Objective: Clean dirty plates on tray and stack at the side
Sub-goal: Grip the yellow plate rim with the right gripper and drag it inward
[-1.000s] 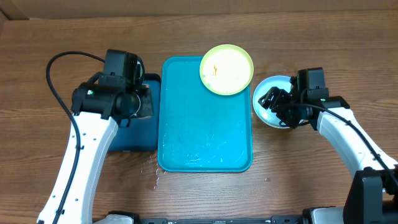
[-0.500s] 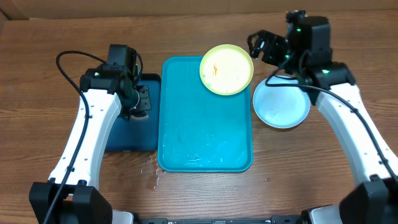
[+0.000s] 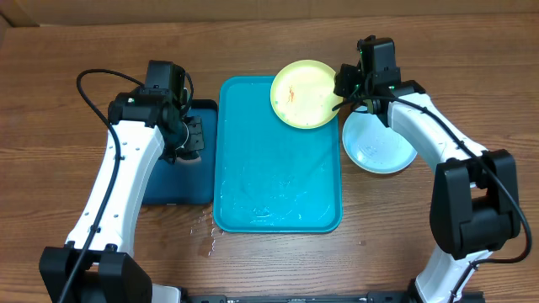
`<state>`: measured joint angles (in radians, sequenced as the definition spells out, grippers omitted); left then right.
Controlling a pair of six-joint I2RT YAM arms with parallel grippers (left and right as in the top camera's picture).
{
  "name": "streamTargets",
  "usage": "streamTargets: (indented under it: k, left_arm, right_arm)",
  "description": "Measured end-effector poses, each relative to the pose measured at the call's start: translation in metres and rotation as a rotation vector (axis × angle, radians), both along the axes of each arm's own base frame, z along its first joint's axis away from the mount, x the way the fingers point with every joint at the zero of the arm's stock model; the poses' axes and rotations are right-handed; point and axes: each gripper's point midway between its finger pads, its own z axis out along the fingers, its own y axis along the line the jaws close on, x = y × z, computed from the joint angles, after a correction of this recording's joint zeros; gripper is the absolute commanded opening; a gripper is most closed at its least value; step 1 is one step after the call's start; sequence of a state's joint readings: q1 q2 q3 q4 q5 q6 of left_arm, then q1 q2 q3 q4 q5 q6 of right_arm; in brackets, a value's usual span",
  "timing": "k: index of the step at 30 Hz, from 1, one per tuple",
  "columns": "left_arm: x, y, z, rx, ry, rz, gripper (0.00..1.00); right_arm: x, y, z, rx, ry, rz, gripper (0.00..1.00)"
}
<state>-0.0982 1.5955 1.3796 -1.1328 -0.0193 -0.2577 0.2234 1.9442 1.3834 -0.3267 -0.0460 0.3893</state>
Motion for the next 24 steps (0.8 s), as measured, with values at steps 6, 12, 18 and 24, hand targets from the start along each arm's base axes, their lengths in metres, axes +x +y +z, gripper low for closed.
streamTargets:
  k: [6,12,18,24]
  left_arm:
    - [0.000,0.000,0.000,0.001,0.000,-0.003,0.04]
    - [0.000,0.000,0.000,0.001,0.000,-0.003,0.04]
    - [0.000,0.000,0.000,0.001,0.000,-0.003,0.04]
    - [0.000,0.000,0.000,0.001,0.000,-0.002,0.04]
  right_arm:
    - [0.002,-0.004,-0.029,-0.030,0.041,-0.016,0.46]
    - [-0.001,-0.005,-0.061,-0.049,0.099,-0.015,0.33]
    - [0.001,-0.006,-0.062,-0.053,0.094,-0.018,0.04]
    - [0.000,-0.006,-0.062,-0.051,0.096,-0.022,0.04]
